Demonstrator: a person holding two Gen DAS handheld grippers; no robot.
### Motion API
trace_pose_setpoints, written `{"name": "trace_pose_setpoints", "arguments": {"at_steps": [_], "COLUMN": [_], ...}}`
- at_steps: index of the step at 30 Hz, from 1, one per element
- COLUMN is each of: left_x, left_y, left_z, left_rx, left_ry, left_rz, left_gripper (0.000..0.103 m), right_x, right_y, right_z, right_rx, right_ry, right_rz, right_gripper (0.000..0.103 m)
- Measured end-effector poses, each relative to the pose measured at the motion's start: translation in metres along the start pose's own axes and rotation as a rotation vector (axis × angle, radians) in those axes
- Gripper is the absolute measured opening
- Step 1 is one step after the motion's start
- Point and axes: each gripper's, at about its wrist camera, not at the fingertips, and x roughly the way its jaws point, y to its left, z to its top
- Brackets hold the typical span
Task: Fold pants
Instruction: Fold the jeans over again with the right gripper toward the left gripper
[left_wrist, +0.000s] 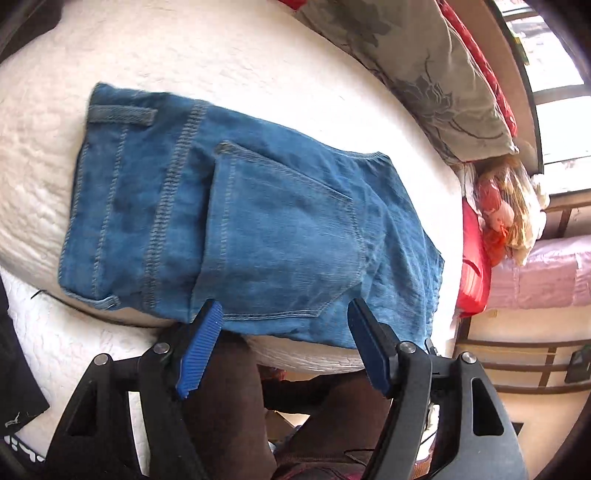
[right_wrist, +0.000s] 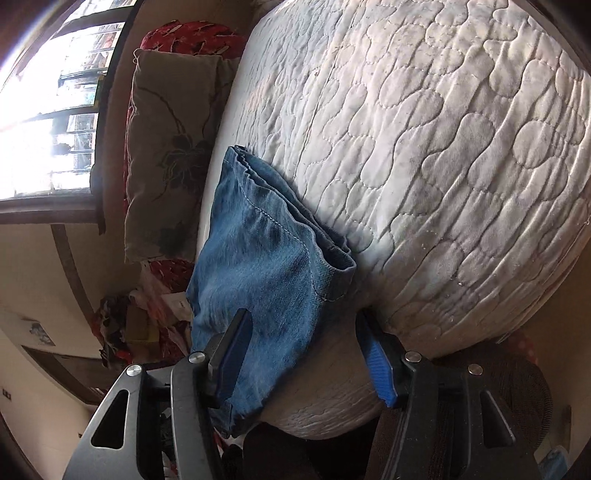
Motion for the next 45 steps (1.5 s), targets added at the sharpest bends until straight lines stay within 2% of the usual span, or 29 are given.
{"name": "trace_pose_setpoints", "arguments": {"at_steps": [3, 6, 9, 14, 16, 18, 21, 22, 24, 25, 30, 37, 40, 41, 42, 43, 44, 45], "left_x": [0.012, 0.032, 0.06, 0.122, 0.153, 0.183, 0.226, 0.238, 0.257, 0.265, 0.295, 0.328, 0.332, 0.334, 0.336, 0.34, 0.342, 0.345], "left_y": [-0.043, -0.096, -0.159, -0.261, -0.299, -0.331, -0.367, -0.374, -0.384, -0.387, -0.39, -0.394, -0.399, -0.398, -0.397, -0.395, -0.392, -0.389], "left_z": [0.007, 0.015, 0.022, 0.028, 0.028, 0.029, 0.03, 0.031, 0.033, 0.034, 0.034, 0.011, -0.003, -0.009, -0.017, -0.029, -0.039, -0.051], "left_rx": [0.111, 0.225, 0.355, 0.58, 0.667, 0.74, 0.847, 0.868, 0.909, 0.927, 1.011, 1.279, 1.418, 1.463, 1.514, 1.571, 1.625, 1.677], "left_ry": [0.044, 0.081, 0.116, 0.204, 0.243, 0.268, 0.333, 0.348, 0.381, 0.405, 0.571, 0.686, 0.708, 0.718, 0.731, 0.749, 0.767, 0.776], "left_rz": [0.033, 0.07, 0.124, 0.198, 0.229, 0.256, 0.277, 0.283, 0.301, 0.3, 0.273, 0.365, 0.395, 0.407, 0.415, 0.425, 0.439, 0.457], "left_gripper": [0.07, 0.07, 0.07, 0.07, 0.07, 0.07, 0.07, 0.07, 0.07, 0.07, 0.07, 0.07, 0.071, 0.075, 0.085, 0.09, 0.101, 0.103], "right_x": [0.012, 0.016, 0.021, 0.022, 0.022, 0.022, 0.023, 0.024, 0.029, 0.03, 0.034, 0.034, 0.035, 0.036, 0.036, 0.036, 0.036, 0.036], "right_y": [0.006, 0.013, 0.013, 0.006, 0.001, -0.004, -0.004, -0.003, 0.0, 0.003, 0.02, 0.0, 0.0, 0.002, 0.004, 0.005, 0.005, 0.004], "right_z": [0.001, 0.002, 0.002, -0.011, -0.011, -0.007, -0.004, -0.003, -0.003, -0.003, -0.008, -0.002, -0.002, -0.002, -0.002, -0.002, -0.003, -0.002], "right_rx": [-0.002, -0.016, -0.01, -0.051, -0.047, -0.042, -0.053, -0.06, -0.071, -0.08, -0.168, -0.095, -0.095, -0.102, -0.108, -0.109, -0.109, -0.104], "right_ry": [0.01, -0.001, -0.018, -0.086, -0.095, -0.083, -0.078, -0.075, -0.073, -0.075, -0.09, -0.071, -0.074, -0.075, -0.076, -0.078, -0.078, -0.079], "right_rz": [0.035, 0.121, 0.097, 0.12, 0.158, 0.209, 0.229, 0.235, 0.26, 0.265, 0.165, 0.265, 0.265, 0.257, 0.251, 0.247, 0.248, 0.25], "right_gripper": [0.062, 0.062, 0.059, 0.06, 0.065, 0.076, 0.085, 0.088, 0.102, 0.103, 0.103, 0.103, 0.103, 0.103, 0.103, 0.103, 0.103, 0.103]}}
